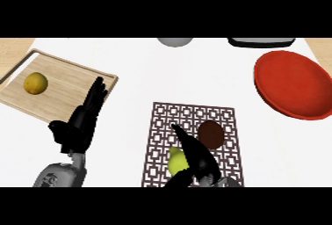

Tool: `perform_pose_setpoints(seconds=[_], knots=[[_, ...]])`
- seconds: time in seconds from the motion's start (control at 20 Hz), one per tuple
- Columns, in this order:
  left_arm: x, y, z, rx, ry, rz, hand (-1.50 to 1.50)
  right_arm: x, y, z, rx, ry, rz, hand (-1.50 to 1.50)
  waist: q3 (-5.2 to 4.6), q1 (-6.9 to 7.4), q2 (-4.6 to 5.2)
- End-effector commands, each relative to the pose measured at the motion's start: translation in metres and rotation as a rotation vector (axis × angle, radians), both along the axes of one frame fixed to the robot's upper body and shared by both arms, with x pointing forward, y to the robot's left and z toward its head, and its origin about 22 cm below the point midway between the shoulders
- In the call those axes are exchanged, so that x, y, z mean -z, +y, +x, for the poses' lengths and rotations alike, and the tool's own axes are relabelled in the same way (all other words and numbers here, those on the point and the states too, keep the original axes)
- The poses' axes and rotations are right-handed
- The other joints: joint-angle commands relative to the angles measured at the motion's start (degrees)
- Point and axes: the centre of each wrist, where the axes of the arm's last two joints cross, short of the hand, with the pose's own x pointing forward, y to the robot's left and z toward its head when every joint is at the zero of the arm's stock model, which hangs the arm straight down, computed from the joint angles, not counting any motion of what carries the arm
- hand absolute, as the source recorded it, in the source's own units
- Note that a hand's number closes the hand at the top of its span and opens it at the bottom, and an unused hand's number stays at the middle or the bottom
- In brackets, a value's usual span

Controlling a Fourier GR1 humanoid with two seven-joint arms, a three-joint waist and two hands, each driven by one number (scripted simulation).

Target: Pick the pear from the placemat and place it in the bowl

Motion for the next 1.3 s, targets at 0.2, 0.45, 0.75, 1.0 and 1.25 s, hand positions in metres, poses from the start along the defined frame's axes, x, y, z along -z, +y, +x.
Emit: perform_pose_setpoints(seconds=[0.2,0.45,0.75,1.0,1.25], knots=[[0.008,0.015,-0.004,0.0,-0.002,0.016,0.0,0.028,-0.017,-0.005,-0.036,-0.003,-0.174,-1.5,0.0,-0.14,-0.03],[0.012,-0.005,0.015,-0.006,0.003,-0.005,0.0,0.04,0.002,0.013,-0.058,0.046,-0.158,-1.5,0.0,-0.06,0.07],[0.004,0.008,0.005,0.02,0.0,0.008,0.0,0.043,0.0,0.002,-0.294,0.005,-0.148,1.5,0.0,0.15,0.08],[0.015,0.005,0.007,0.014,-0.003,0.015,0.0,0.042,0.026,-0.032,-0.307,-0.012,-0.122,1.5,-0.01,-0.17,0.03],[0.004,0.001,0.002,0.003,-0.001,0.004,0.0,0.026,-0.023,0.041,0.095,-0.247,-0.04,1.5,0.09,0.01,0.19]])
